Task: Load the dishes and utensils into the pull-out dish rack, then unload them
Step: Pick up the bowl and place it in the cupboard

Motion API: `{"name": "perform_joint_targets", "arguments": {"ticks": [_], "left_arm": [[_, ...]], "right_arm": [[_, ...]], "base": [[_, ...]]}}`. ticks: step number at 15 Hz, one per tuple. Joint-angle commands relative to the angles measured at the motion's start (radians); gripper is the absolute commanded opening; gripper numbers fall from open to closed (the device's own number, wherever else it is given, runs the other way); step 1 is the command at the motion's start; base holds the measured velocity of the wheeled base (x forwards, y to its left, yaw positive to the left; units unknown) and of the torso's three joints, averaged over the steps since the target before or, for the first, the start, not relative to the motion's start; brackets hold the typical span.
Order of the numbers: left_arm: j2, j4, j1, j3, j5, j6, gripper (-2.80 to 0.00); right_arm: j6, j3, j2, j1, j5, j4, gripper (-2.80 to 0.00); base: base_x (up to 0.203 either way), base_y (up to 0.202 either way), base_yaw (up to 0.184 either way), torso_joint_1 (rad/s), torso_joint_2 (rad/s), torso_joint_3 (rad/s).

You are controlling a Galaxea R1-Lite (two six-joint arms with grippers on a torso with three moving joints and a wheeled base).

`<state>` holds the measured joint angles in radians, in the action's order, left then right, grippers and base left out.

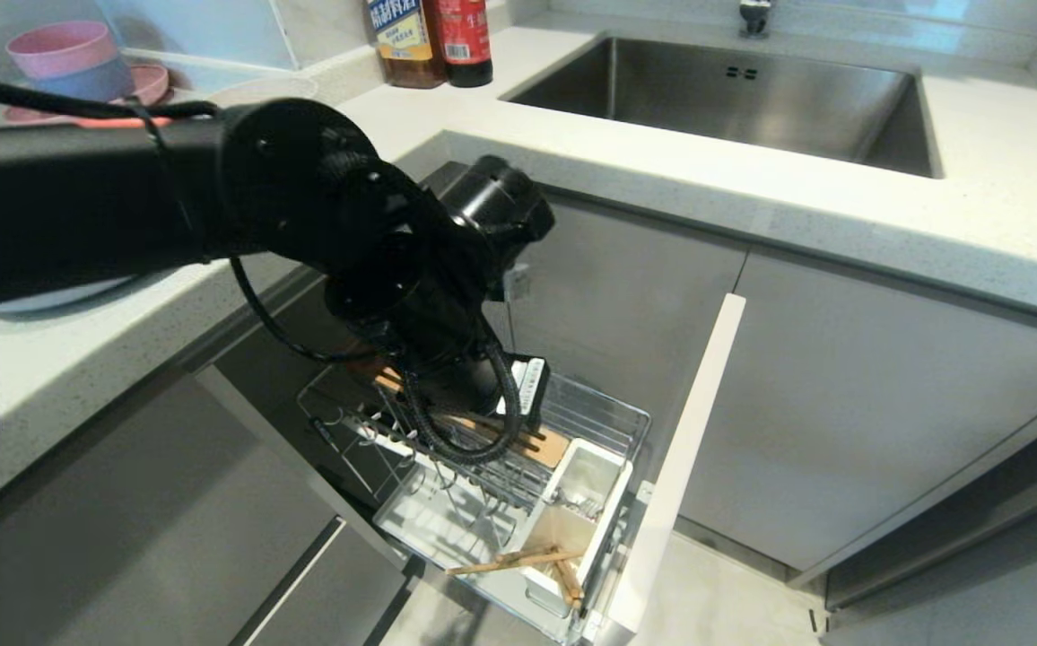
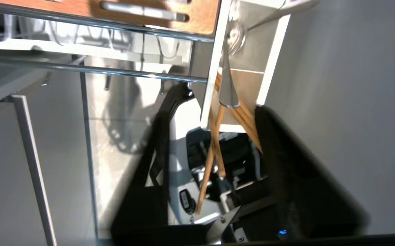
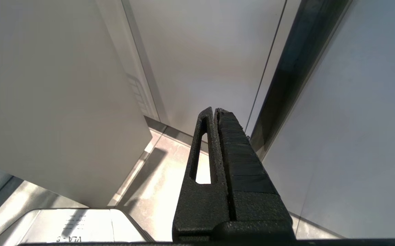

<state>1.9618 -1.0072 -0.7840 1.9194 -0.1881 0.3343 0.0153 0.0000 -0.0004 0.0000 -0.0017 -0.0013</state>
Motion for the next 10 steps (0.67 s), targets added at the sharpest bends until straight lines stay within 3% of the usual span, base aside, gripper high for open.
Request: {"name": "perform_joint_targets", "arguments": {"ticks": [1, 6, 10], "left_arm": [[-0.073, -0.005, 0.001, 0.0, -0.004, 0.008, -2.8], [-0.236, 0.021, 0.058, 0.0, -0.015, 0.015, -2.8], [-0.316, 0.202, 0.203, 0.0, -0.013, 0.022, -2.8]], "right_arm": [[0.0, 0.002, 0.0, 0.0, 0.0, 0.0, -2.8], [0.0, 0.002, 0.0, 0.0, 0.0, 0.0, -2.8], [0.0, 0.002, 0.0, 0.0, 0.0, 0.0, -2.8]], "base": [[0.0, 0.0, 0.0, 0.0, 0.0, 0.0], [0.0, 0.0, 0.0, 0.0, 0.0, 0.0], [0.0, 0.0, 0.0, 0.0, 0.0, 0.0]]}}
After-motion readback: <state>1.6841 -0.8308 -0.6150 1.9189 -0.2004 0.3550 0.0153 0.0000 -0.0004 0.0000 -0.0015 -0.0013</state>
